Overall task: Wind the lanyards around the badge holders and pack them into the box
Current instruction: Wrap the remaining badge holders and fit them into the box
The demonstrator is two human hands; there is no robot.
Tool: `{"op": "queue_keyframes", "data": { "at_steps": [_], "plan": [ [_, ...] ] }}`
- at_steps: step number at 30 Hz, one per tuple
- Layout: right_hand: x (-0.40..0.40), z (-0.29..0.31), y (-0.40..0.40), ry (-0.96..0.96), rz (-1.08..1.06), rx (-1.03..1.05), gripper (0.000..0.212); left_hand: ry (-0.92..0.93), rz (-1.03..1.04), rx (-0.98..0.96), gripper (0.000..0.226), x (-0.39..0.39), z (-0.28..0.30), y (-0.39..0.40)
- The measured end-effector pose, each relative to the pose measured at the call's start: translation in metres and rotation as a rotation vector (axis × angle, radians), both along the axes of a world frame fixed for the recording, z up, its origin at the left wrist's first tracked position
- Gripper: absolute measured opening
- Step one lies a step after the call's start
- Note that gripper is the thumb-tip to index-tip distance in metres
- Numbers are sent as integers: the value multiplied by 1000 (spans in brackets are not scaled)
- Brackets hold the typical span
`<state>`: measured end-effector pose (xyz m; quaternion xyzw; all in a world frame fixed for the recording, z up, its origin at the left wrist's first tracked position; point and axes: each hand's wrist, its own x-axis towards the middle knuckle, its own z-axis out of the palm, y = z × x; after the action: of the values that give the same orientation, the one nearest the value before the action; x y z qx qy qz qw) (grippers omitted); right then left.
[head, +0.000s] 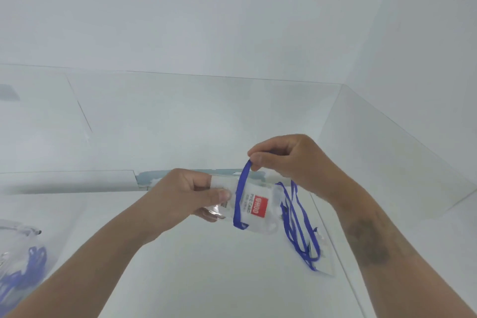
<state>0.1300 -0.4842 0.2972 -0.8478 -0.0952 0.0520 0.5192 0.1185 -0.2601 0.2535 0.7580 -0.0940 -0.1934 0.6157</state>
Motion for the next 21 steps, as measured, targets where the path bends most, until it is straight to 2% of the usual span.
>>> {"op": "queue_keyframes", "data": {
  "at_steps": [3, 6, 10, 13, 15, 17, 18, 21],
  "plan": [
    [-2, -24, 10, 129, -116, 279, 12, 68, 55, -217, 18, -1, 4, -1],
    [-14, -54, 31, 196, -238, 273, 30, 117, 211, -307, 16, 6, 3, -7],
    [-36, -76, 54, 103, -179, 172, 42, 98, 411, -238, 12, 14, -8, -12],
    [-47, -83, 59, 11, -102, -74, 30, -2, 516, -88, 9, 18, -16, -11],
    [-51, -83, 57, -90, -44, -325, 27, -87, 498, 85, 16, 18, -22, -7],
    [-51, -71, 52, -159, -18, -453, 24, -164, 416, 258, 30, 15, -25, -2],
    [-49, -63, 49, -190, -10, -469, 22, -187, 372, 318, 33, 14, -28, 1],
    [-38, -36, 39, -207, 22, -409, 14, -178, 227, 341, 21, 9, -30, 5]
  ]
}}
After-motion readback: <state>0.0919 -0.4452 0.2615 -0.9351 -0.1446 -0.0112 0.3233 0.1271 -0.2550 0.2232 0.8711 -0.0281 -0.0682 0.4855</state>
